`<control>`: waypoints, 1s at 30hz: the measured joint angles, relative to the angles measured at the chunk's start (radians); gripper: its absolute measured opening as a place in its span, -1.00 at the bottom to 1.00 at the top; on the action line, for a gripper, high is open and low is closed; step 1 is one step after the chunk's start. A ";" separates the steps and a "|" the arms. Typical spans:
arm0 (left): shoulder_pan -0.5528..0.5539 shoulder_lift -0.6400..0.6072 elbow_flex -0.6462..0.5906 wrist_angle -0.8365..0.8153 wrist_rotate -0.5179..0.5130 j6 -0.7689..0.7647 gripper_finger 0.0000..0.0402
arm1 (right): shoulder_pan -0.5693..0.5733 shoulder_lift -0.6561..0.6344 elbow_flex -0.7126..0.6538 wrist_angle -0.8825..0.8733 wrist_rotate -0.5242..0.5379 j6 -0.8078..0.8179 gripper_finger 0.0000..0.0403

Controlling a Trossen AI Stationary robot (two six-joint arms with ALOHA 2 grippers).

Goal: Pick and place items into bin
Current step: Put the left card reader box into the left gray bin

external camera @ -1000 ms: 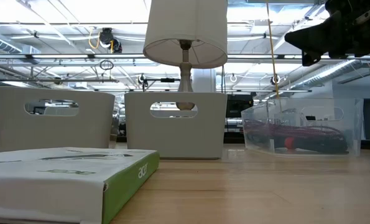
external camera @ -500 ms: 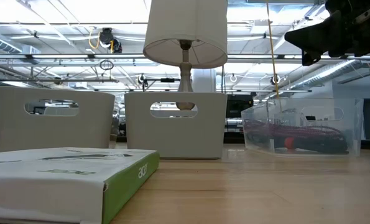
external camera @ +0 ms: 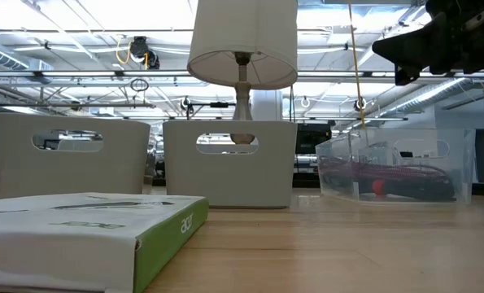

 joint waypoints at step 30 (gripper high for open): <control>0.429 -0.353 -0.130 -0.368 -0.470 0.972 -1.00 | 0.000 0.000 0.000 0.007 0.000 0.000 -1.00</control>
